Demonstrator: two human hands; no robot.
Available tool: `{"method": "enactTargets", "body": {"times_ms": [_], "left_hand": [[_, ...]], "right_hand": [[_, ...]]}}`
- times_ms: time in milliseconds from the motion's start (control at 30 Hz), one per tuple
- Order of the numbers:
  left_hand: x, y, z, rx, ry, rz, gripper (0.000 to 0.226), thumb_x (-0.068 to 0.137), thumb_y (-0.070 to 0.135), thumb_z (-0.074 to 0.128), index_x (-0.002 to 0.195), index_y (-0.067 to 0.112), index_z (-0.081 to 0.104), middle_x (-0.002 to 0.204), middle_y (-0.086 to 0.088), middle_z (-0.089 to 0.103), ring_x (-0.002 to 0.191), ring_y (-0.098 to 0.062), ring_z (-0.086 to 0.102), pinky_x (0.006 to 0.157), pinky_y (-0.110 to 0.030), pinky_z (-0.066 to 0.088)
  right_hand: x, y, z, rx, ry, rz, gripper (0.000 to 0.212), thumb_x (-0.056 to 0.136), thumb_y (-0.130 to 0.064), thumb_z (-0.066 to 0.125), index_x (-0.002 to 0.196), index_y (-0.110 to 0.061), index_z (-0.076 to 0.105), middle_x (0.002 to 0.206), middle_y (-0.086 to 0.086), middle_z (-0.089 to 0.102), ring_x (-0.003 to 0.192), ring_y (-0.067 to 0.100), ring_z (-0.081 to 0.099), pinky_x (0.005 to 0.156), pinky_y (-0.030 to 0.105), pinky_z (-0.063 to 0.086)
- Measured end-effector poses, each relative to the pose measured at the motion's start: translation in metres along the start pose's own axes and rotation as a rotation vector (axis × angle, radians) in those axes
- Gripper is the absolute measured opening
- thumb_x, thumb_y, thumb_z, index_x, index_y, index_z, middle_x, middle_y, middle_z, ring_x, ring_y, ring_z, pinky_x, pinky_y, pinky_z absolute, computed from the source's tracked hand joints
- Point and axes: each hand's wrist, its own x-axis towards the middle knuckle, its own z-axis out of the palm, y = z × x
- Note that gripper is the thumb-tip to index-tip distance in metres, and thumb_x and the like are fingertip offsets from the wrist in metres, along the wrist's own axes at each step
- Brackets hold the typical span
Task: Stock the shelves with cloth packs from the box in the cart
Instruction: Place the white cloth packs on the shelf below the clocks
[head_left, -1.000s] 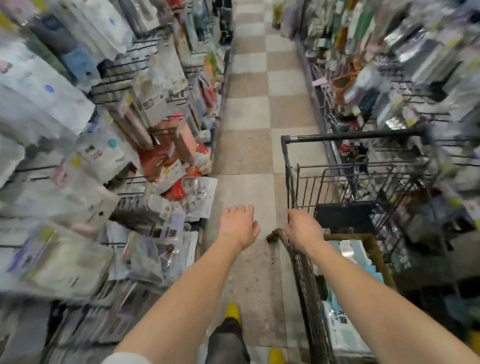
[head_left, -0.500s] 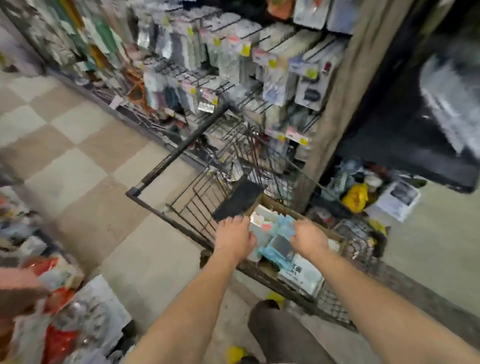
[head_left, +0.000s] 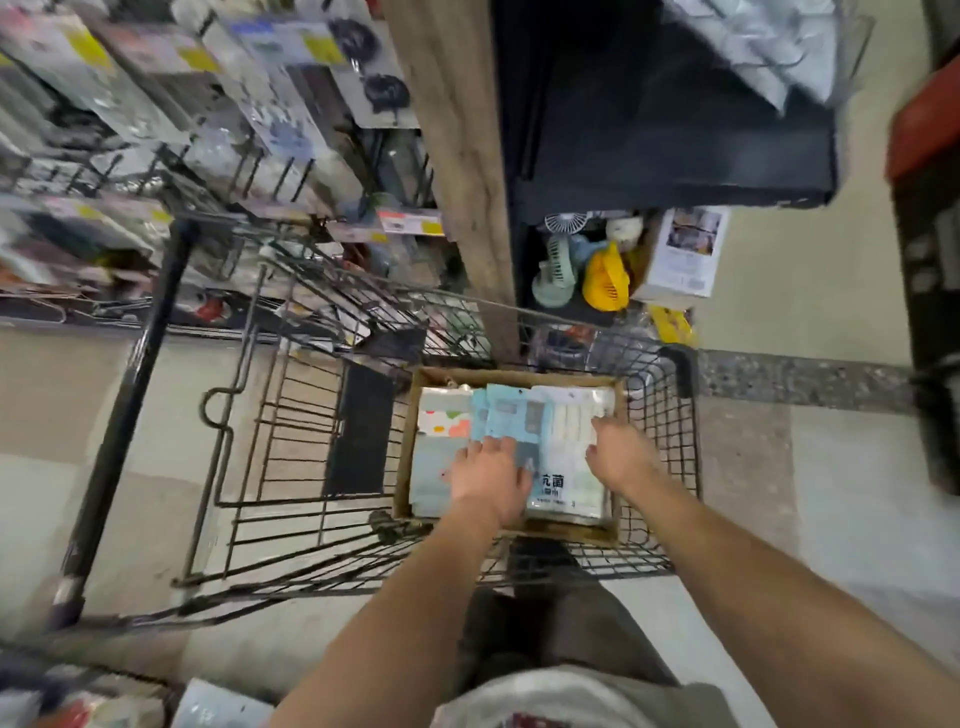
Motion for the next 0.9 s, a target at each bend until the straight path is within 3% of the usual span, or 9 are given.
{"method": "enactTargets", "body": {"times_ms": [100, 267, 433, 533, 633, 667, 733, 800, 900], "left_hand": [[0.014, 0.003, 0.006, 0.039, -0.039, 0.033, 0.054, 0.106, 0.047, 0.035, 0.147, 0.013, 0.041, 0.147, -0.016, 0.052, 0.134, -0.033, 0.049, 0.112, -0.047, 0.041], [0.046, -0.010, 0.024, 0.098, -0.085, 0.074, 0.057, 0.105, 0.045, 0.038, 0.152, 0.013, 0.037, 0.151, -0.014, 0.048, 0.137, -0.033, 0.046, 0.113, -0.046, 0.039], [0.085, -0.022, 0.052, 0.106, -0.112, 0.119, 0.048, 0.103, 0.043, 0.040, 0.143, 0.017, 0.044, 0.143, -0.010, 0.054, 0.130, -0.030, 0.050, 0.111, -0.044, 0.041], [0.108, -0.023, 0.071, 0.095, -0.109, 0.159, 0.046, 0.102, 0.042, 0.041, 0.141, 0.017, 0.045, 0.144, -0.010, 0.054, 0.132, -0.030, 0.048, 0.111, -0.044, 0.040], [0.126, -0.027, 0.095, 0.070, -0.076, 0.216, 0.047, 0.102, 0.042, 0.041, 0.143, 0.019, 0.045, 0.145, -0.008, 0.053, 0.136, -0.028, 0.044, 0.113, -0.044, 0.037], [0.130, -0.029, 0.103, 0.063, -0.066, 0.228, 0.048, 0.101, 0.042, 0.041, 0.143, 0.020, 0.046, 0.145, -0.007, 0.053, 0.137, -0.028, 0.044, 0.114, -0.045, 0.037], [0.137, -0.034, 0.118, 0.055, -0.055, 0.238, 0.049, 0.100, 0.042, 0.042, 0.144, 0.021, 0.048, 0.145, -0.006, 0.055, 0.137, -0.028, 0.045, 0.114, -0.046, 0.037], [0.140, -0.039, 0.132, 0.025, -0.033, 0.239, 0.048, 0.099, 0.041, 0.045, 0.142, 0.020, 0.051, 0.140, -0.007, 0.059, 0.134, -0.029, 0.049, 0.113, -0.046, 0.038], [0.140, -0.044, 0.144, -0.067, 0.034, 0.239, 0.044, 0.096, 0.036, 0.053, 0.135, 0.017, 0.060, 0.129, -0.008, 0.065, 0.122, -0.030, 0.057, 0.106, -0.044, 0.044]], "right_hand": [[0.008, 0.008, 0.016, 0.101, -0.020, 0.091, 0.036, 0.094, -0.024, 0.057, 0.129, -0.017, 0.059, 0.112, 0.007, 0.066, 0.091, 0.022, 0.065, 0.069, 0.034, 0.056], [0.023, 0.013, 0.053, 0.298, -0.042, 0.248, 0.040, 0.099, -0.027, 0.056, 0.137, -0.015, 0.056, 0.117, 0.007, 0.066, 0.078, 0.013, 0.058, 0.053, 0.019, 0.043], [0.053, 0.010, 0.093, 0.382, -0.062, 0.340, 0.052, 0.104, -0.031, 0.051, 0.152, -0.015, 0.042, 0.141, 0.013, 0.056, 0.112, 0.026, 0.062, 0.078, 0.028, 0.048], [0.075, 0.012, 0.120, 0.446, -0.083, 0.425, 0.054, 0.103, -0.029, 0.053, 0.152, -0.012, 0.039, 0.144, 0.015, 0.055, 0.111, 0.028, 0.064, 0.074, 0.029, 0.052], [0.093, 0.016, 0.143, 0.591, -0.068, 0.515, 0.053, 0.098, -0.021, 0.060, 0.146, -0.010, 0.041, 0.140, 0.013, 0.055, 0.115, 0.030, 0.059, 0.090, 0.033, 0.052], [0.098, 0.019, 0.151, 0.624, -0.069, 0.542, 0.054, 0.097, -0.018, 0.061, 0.146, -0.010, 0.040, 0.139, 0.013, 0.054, 0.113, 0.029, 0.059, 0.087, 0.028, 0.048], [0.107, 0.026, 0.166, 0.675, -0.092, 0.577, 0.054, 0.096, -0.016, 0.061, 0.146, -0.015, 0.041, 0.133, 0.009, 0.055, 0.085, 0.014, 0.057, 0.066, 0.017, 0.043], [0.112, 0.028, 0.177, 0.709, -0.104, 0.594, 0.054, 0.094, -0.015, 0.062, 0.143, -0.021, 0.041, 0.125, 0.002, 0.054, 0.073, 0.002, 0.048, 0.052, 0.014, 0.037], [0.117, 0.026, 0.184, 0.734, -0.029, 0.644, 0.048, 0.085, -0.015, 0.064, 0.130, -0.022, 0.049, 0.119, 0.001, 0.058, 0.085, 0.014, 0.058, 0.064, 0.025, 0.047]]}}
